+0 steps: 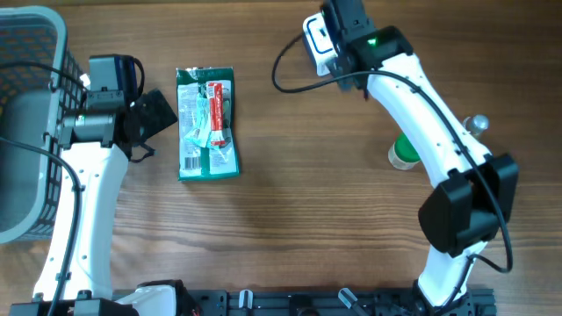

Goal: Scan the item barcode
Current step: 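Lower the red package onto the table right of center and release, then move the right gripper left onto the red tubes on the glove package, then grasp the red tubes with the right gripper and pull them off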

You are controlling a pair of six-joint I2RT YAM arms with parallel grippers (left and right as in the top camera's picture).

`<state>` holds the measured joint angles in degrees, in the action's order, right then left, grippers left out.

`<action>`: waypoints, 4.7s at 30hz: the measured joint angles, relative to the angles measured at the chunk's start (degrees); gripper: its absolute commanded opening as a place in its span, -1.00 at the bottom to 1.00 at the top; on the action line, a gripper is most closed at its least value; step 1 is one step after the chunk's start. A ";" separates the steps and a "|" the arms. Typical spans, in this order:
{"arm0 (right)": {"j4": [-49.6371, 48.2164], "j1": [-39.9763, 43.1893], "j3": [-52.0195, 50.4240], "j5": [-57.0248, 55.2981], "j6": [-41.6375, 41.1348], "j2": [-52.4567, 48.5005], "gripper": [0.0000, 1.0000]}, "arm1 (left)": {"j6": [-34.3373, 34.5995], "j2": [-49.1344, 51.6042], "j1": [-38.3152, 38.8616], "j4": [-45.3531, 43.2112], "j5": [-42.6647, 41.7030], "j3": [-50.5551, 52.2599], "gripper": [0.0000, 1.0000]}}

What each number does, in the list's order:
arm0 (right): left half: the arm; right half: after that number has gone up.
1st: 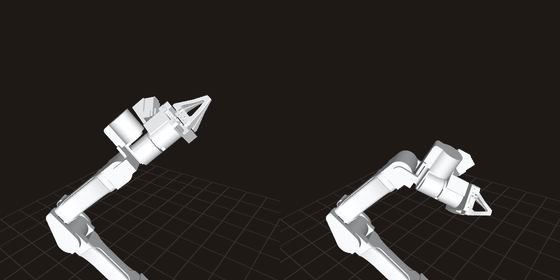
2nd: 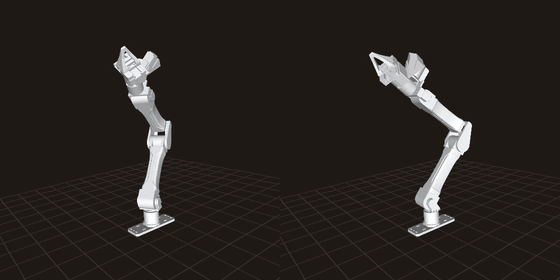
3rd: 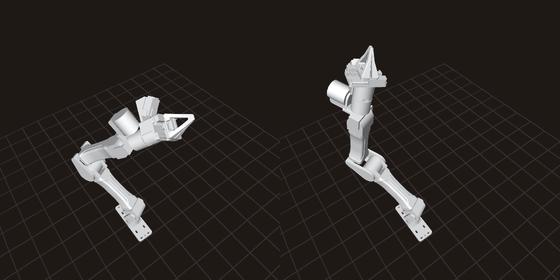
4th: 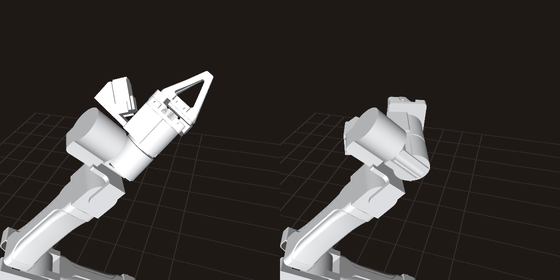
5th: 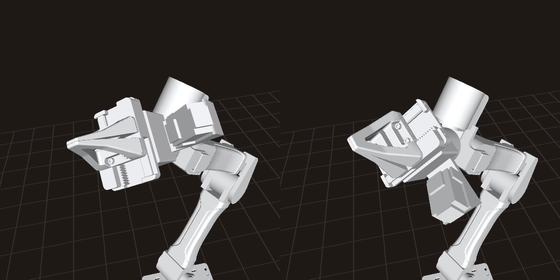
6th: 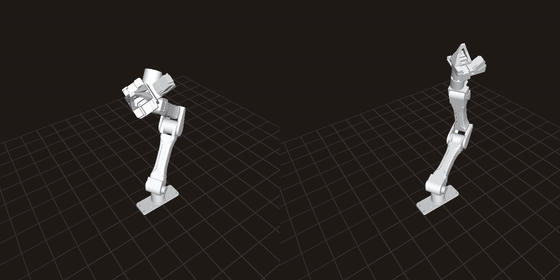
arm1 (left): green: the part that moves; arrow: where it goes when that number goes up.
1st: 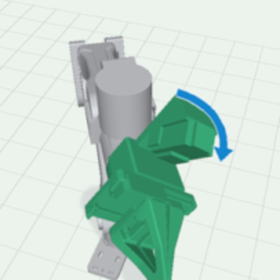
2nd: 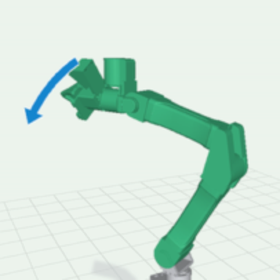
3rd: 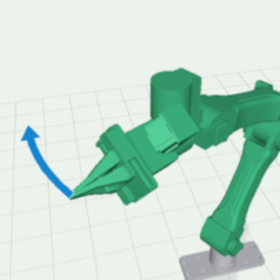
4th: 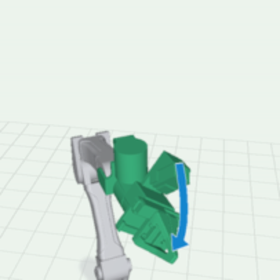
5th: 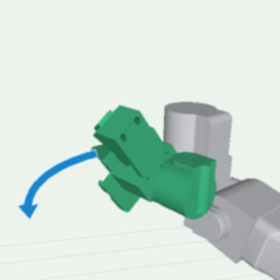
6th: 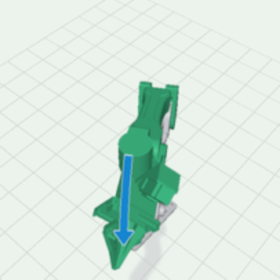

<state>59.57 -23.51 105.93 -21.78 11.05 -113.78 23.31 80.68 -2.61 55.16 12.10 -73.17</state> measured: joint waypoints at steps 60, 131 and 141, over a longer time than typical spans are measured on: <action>-12.35 0.94 -30.86 17.16 -25.53 -0.55 -0.29 | -0.13 0.00 0.00 0.04 -0.02 0.00 1.00; -58.62 -18.88 -25.31 45.70 -39.54 -8.15 -0.24 | -0.11 0.00 0.00 0.04 -0.02 0.00 1.00; -58.62 -18.88 -25.31 45.44 -39.56 -8.15 -0.25 | -0.13 0.00 0.00 0.04 -0.02 0.00 1.00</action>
<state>0.95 -42.39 80.62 23.66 -28.51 -121.93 23.18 80.68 -2.61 55.20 12.08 -73.17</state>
